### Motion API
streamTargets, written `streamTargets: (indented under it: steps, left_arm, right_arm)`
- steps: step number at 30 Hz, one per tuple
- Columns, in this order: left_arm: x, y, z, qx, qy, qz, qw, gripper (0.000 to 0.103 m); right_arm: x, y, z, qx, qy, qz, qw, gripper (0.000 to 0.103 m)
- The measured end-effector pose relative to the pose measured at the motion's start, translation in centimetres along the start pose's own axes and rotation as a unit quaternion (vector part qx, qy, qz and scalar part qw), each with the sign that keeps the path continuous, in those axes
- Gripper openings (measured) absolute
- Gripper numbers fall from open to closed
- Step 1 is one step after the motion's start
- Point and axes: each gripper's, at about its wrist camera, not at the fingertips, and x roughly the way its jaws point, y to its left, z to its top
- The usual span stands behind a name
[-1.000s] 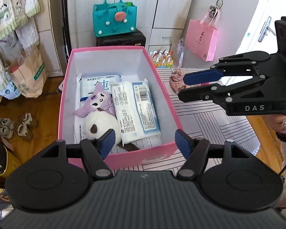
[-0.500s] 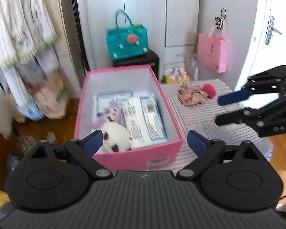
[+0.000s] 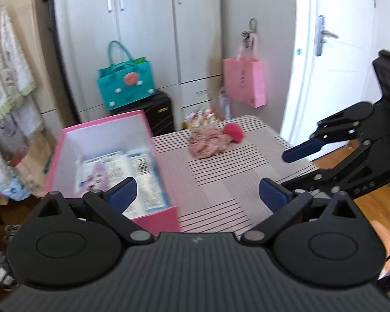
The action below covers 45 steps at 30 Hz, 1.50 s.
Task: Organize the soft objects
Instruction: 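Move both tools toward the floral scrunchie and pink pom-pom, then close the left tool on the floral scrunchie while the right tool grasps the pink pom-pom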
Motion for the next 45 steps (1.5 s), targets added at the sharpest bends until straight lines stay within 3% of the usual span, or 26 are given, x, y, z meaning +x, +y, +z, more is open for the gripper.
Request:
streamTargets:
  steps: [8, 14, 18, 21, 30, 34, 38, 41, 45]
  left_arm:
    - [3.9, -3.3, 0.3, 0.007, -0.036, -0.005, 0.9993, 0.102]
    - [8.2, -3.9, 1.2, -0.020, -0.019, -0.020, 0.9994, 0.102]
    - [10.8, -4.2, 1.7, -0.034, -0.035, -0.019, 0.9986, 0.102]
    - [12.1, -4.8, 2.2, -0.028, -0.050, -0.002, 0.9983, 0.102]
    - [16.9, -5.6, 2.5, -0.034, -0.049, -0.018, 0.9981, 0.102]
    - [20.0, -5.9, 2.5, -0.033, -0.030, -0.005, 0.9990, 0.102]
    - [22.9, -5.7, 2.9, -0.039, -0.011, 0.024, 0.9989, 0.102]
    - [23.5, -5.8, 3.0, -0.024, -0.020, 0.044, 0.9985, 0.102]
    - [24.9, -5.3, 3.3, -0.031, -0.010, 0.053, 0.9981, 0.102]
  right_arm:
    - [0.3, -4.7, -2.7, 0.040, -0.005, -0.017, 0.999, 0.060]
    - [1.4, -7.6, -3.9, 0.052, -0.003, -0.028, 0.998, 0.061]
    - [2.4, -9.7, -4.9, 0.047, -0.038, -0.058, 0.997, 0.062]
    - [3.4, -12.4, -5.5, 0.078, -0.071, -0.082, 0.991, 0.062]
    - [7.4, -19.0, -5.9, 0.114, -0.084, -0.127, 0.982, 0.062]
    - [8.5, -20.6, -5.7, 0.136, -0.098, -0.125, 0.978, 0.062]
    - [9.6, -22.7, -5.0, 0.189, -0.109, -0.097, 0.971, 0.062]
    - [10.8, -23.6, -4.5, 0.205, -0.104, -0.078, 0.970, 0.063]
    - [13.0, -24.0, -3.9, 0.227, -0.071, -0.059, 0.969, 0.081]
